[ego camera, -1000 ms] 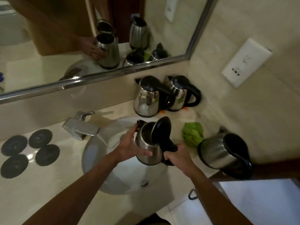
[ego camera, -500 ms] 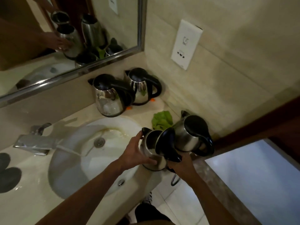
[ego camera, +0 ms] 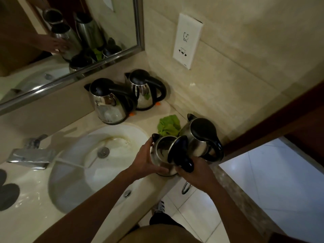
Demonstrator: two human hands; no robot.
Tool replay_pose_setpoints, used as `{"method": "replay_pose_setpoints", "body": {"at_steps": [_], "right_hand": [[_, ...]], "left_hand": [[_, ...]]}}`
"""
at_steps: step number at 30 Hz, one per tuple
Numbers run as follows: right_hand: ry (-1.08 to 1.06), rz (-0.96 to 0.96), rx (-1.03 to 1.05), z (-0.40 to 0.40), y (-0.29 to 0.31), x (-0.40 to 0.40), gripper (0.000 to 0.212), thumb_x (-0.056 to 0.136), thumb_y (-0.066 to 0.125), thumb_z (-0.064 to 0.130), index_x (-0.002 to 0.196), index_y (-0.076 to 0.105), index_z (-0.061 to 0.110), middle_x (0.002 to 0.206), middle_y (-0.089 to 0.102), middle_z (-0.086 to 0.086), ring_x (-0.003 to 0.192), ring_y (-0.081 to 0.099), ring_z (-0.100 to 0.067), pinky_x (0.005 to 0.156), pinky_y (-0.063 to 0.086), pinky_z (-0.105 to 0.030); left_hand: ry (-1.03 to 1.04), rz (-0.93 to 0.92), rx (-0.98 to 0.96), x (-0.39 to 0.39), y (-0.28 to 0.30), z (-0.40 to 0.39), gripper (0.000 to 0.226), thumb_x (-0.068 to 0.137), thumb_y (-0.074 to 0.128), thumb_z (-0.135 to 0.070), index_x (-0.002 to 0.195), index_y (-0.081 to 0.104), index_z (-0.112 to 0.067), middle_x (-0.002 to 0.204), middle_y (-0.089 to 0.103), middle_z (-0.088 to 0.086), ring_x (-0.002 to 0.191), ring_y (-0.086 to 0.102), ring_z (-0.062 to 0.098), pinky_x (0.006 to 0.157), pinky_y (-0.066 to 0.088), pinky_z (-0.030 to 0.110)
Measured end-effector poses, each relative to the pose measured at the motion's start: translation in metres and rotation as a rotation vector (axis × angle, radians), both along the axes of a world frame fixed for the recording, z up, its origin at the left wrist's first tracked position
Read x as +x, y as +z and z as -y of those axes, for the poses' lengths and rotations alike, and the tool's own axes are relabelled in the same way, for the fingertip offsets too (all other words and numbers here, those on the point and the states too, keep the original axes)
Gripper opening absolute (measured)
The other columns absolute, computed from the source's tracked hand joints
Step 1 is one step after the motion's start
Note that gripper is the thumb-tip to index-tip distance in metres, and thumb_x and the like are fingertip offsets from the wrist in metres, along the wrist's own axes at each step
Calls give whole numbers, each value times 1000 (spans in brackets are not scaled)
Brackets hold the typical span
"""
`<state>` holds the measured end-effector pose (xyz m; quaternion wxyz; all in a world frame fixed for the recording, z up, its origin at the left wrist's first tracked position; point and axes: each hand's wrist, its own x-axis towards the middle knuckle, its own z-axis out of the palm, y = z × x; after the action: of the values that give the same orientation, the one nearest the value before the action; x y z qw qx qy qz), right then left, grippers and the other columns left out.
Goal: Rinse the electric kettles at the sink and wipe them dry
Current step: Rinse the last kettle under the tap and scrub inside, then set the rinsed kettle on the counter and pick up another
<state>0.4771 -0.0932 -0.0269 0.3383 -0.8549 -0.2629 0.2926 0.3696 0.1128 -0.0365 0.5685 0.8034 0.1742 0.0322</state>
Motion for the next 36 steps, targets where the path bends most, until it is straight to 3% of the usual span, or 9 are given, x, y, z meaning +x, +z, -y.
{"method": "replay_pose_setpoints", "body": {"at_steps": [3, 9, 14, 18, 21, 25, 27, 32, 36], "right_hand": [[23, 158, 96, 1, 21, -4, 53, 74, 73, 62, 111, 46, 35, 108, 53, 13, 96, 57, -2, 73, 53, -25], [123, 508, 81, -37, 35, 0, 34, 90, 51, 60, 87, 44, 27, 93, 44, 8, 77, 47, -9, 61, 39, -20], [231, 547, -77, -59, 34, 3, 30, 94, 57, 50, 86, 43, 24, 91, 43, 7, 85, 47, -13, 68, 36, -24], [235, 544, -151, -73, 42, 5, 29, 96, 54, 48, 86, 47, 22, 89, 50, 5, 83, 50, -14, 68, 42, -28], [289, 575, -169, -89, 51, 3, 27, 97, 55, 41, 81, 48, 20, 81, 52, 5, 77, 50, -14, 62, 37, -26], [384, 568, -179, -131, 63, -9, 28, 98, 54, 35, 76, 50, 17, 70, 52, 3, 67, 54, -16, 63, 50, -31], [454, 587, -214, -157, 67, -20, 25, 98, 52, 35, 79, 49, 19, 69, 49, 6, 68, 52, -14, 62, 45, -28], [626, 548, -277, -219, 67, -54, 19, 96, 52, 35, 84, 52, 20, 83, 58, 1, 77, 55, -20, 66, 40, -30], [721, 491, -288, -265, 63, -85, 15, 94, 53, 32, 85, 54, 19, 90, 60, -3, 78, 53, -22, 67, 37, -30]], "left_hand": [[-13, -3, 1, 2, 2, -1, 107, 41, 100, -31, 127, 37, -41, 119, 54, -36, 111, 51, -12, 87, 44, 10], [-12, -14, 48, 4, -6, -6, 108, 40, 98, -41, 132, 43, -29, 116, 66, -11, 102, 64, 6, 87, 55, 39], [-38, -78, 77, 5, -9, -8, 117, 40, 94, -56, 138, 36, -29, 120, 63, -11, 108, 61, 9, 92, 52, 42], [-66, -164, 141, -2, -4, -14, 124, 51, 90, -60, 150, 24, -26, 145, 44, -4, 130, 45, 17, 107, 42, 42], [-109, -267, 219, -15, -1, -27, 108, 71, 85, -42, 153, 20, -17, 152, 33, 1, 134, 35, 20, 110, 36, 35], [-40, -326, 280, -39, 2, -60, 50, 87, 71, -37, 129, 52, -17, 131, 55, 2, 105, 54, 12, 90, 45, 25], [35, -343, 332, -56, 7, -81, 30, 92, 66, -34, 115, 61, -16, 119, 63, -1, 97, 58, 13, 82, 45, 25], [247, -326, 448, -101, 22, -133, 18, 91, 64, -23, 104, 68, -11, 103, 67, 1, 91, 63, 19, 76, 45, 25], [445, -344, 589, -135, 21, -179, 22, 90, 63, -21, 108, 67, -10, 112, 66, 8, 107, 60, 27, 90, 46, 33]]}}
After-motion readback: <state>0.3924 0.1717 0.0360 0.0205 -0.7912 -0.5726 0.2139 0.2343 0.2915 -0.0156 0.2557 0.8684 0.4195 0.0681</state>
